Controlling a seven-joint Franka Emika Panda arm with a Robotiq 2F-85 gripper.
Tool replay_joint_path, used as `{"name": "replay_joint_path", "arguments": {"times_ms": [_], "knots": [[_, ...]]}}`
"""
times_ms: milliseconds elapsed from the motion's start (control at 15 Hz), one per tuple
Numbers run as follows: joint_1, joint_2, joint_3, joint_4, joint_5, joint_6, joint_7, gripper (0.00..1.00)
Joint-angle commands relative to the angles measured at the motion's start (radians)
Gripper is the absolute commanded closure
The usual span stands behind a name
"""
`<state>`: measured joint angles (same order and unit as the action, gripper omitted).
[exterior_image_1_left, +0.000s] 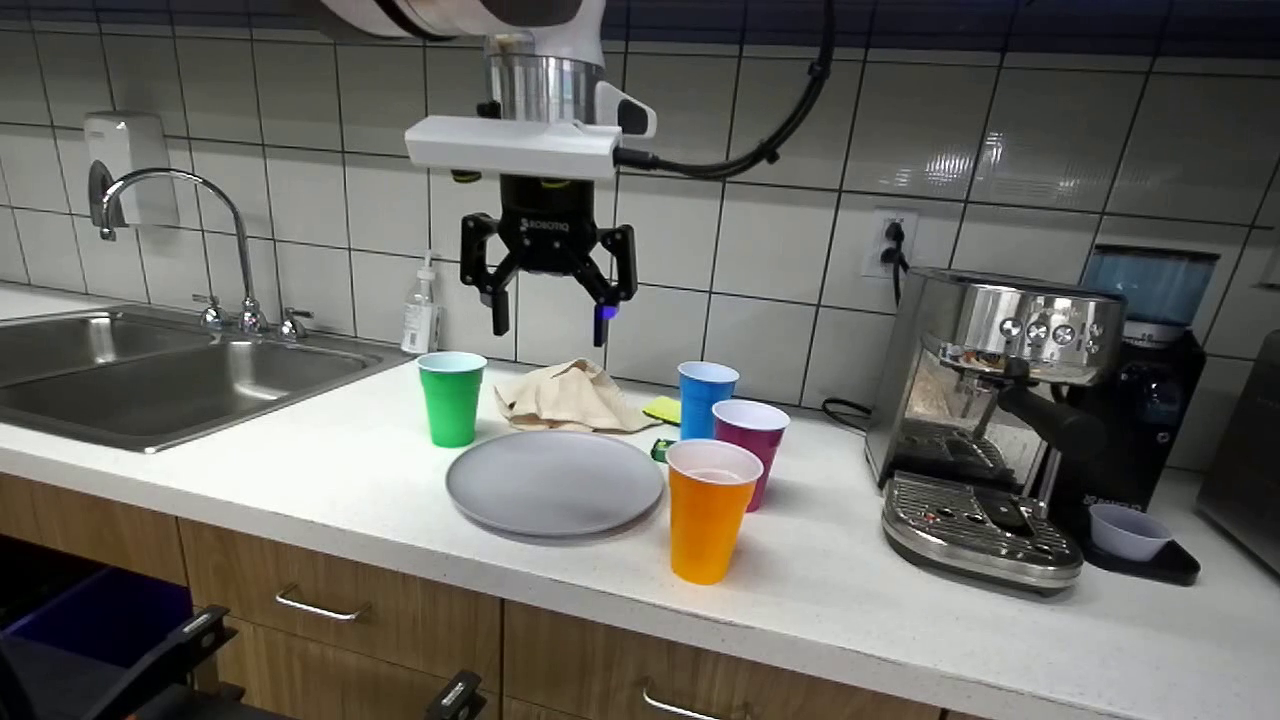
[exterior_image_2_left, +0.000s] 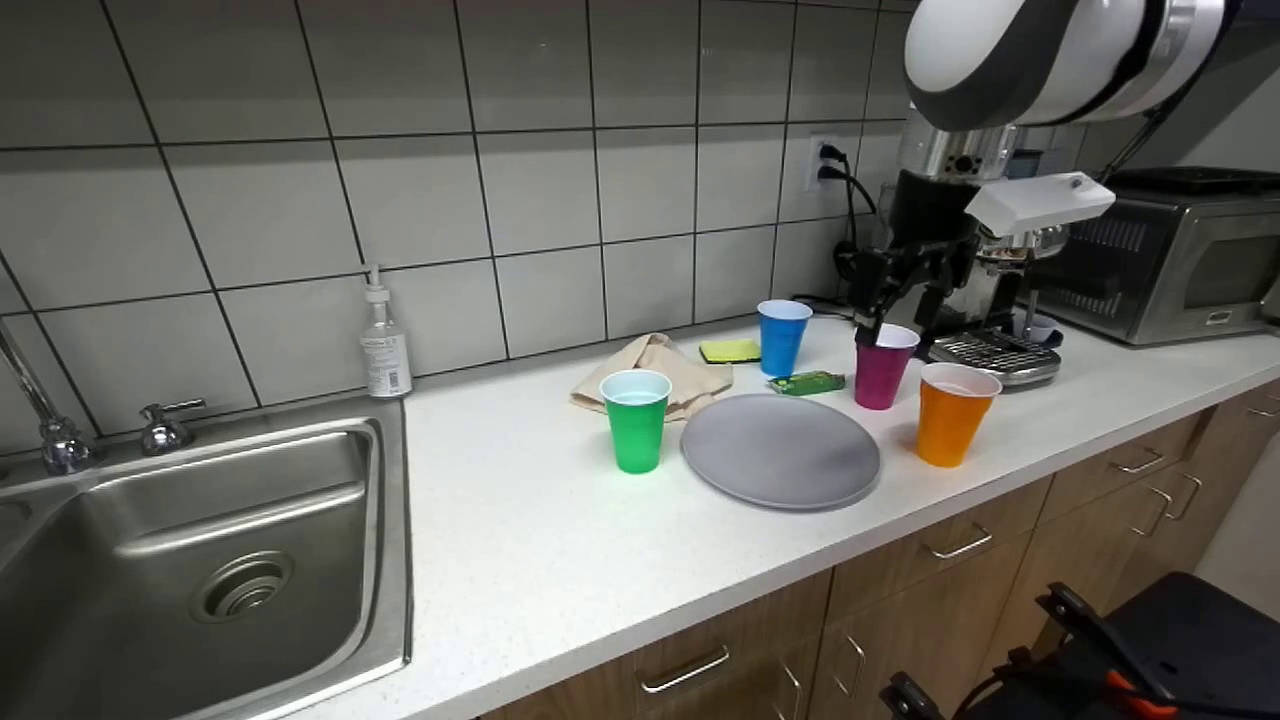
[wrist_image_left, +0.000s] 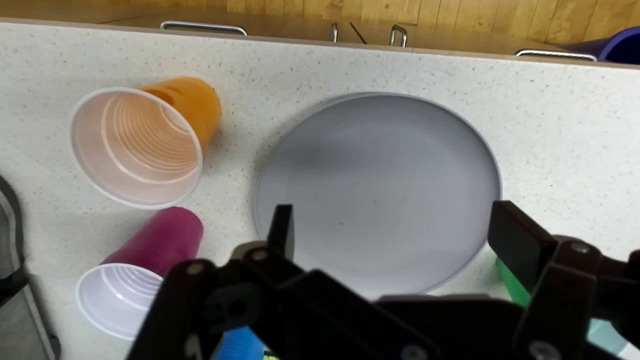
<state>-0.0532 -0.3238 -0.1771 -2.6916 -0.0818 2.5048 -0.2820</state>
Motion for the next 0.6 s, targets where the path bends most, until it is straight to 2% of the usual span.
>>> {"name": "replay_joint_path", "arguments": {"times_ms": [0,533], "knots": [[-0.035,0.103,0.02,0.061,-0.04,0.063,0.035,0.0],[-0.058,0.268,0.024,0.213,-0.083,0.069,0.136,0.0]]}}
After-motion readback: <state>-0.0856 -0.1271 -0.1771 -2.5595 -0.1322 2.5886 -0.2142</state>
